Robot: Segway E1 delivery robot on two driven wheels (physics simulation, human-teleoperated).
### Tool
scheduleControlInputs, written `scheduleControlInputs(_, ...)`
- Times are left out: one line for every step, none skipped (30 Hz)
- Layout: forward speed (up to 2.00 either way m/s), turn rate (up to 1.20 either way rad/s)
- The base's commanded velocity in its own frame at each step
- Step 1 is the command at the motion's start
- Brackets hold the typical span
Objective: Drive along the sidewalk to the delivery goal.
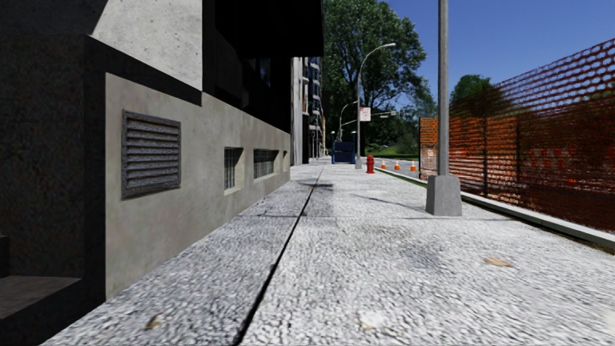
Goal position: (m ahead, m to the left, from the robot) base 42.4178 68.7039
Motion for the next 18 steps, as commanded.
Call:
scheduleControlInputs(2.00,0.00)
scheduleControlInputs(2.00,0.00)
scheduleControlInputs(2.00,0.00)
scheduleControlInputs(2.00,0.00)
scheduleControlInputs(2.00,0.00)
scheduleControlInputs(2.00,0.00)
scheduleControlInputs(2.00,0.00)
scheduleControlInputs(2.00,0.00)
scheduleControlInputs(2.00,0.00)
scheduleControlInputs(2.00,0.00)
scheduleControlInputs(2.00,-0.33)
scheduleControlInputs(2.00,-0.33)
scheduleControlInputs(2.00,-0.81)
scheduleControlInputs(2.00,-1.04)
scheduleControlInputs(2.00,-1.20)
scheduleControlInputs(2.00,-1.20)
scheduleControlInputs(2.00,-1.20)
scheduleControlInputs(2.00,-1.15)
